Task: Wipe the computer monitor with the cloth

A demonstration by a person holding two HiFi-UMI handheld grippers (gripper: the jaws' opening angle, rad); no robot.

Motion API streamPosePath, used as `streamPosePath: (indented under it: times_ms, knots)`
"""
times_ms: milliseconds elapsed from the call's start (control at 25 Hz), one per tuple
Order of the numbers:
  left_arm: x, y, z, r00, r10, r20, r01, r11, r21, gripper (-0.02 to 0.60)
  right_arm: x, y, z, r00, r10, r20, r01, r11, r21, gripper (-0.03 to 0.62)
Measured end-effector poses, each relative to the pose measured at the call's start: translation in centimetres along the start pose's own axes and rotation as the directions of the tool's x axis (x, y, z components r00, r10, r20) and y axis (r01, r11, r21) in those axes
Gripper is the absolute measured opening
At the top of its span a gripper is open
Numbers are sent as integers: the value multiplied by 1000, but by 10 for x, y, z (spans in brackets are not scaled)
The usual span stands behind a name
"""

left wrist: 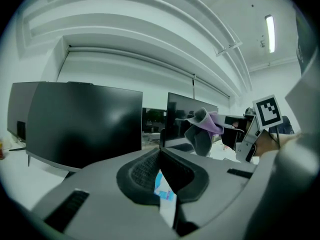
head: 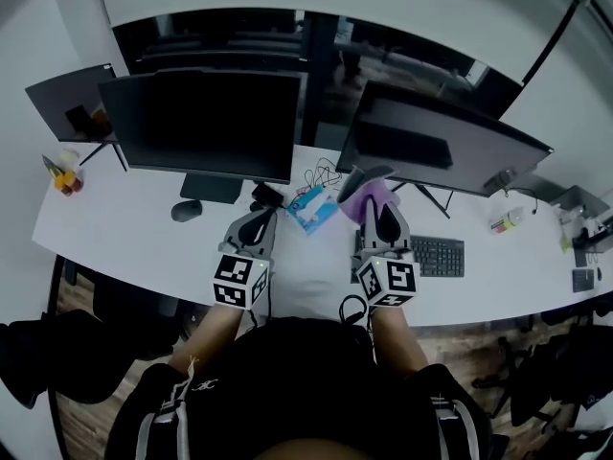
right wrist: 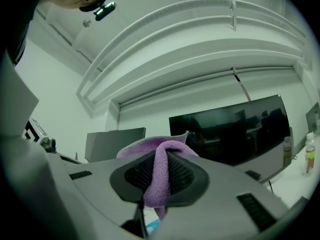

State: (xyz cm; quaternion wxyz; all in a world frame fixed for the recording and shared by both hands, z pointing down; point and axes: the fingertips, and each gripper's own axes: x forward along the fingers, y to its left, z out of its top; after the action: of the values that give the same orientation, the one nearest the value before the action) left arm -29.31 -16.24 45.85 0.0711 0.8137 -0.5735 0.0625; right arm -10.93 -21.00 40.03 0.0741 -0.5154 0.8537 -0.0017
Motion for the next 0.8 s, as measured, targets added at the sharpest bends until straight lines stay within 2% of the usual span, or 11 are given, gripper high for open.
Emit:
streamPosePath:
  times_ms: [440, 800]
  knots:
    - [3, -10, 0, 1000, -19, -15, 19, 1000, 9, 12, -14, -16, -14, 999, -24, -44, 25, 999, 31, 71]
    - [-2, -10, -5, 999, -22, -25, 23, 1000, 9, 12, -18, -8, -21, 998, -16, -56, 18, 999, 41, 71]
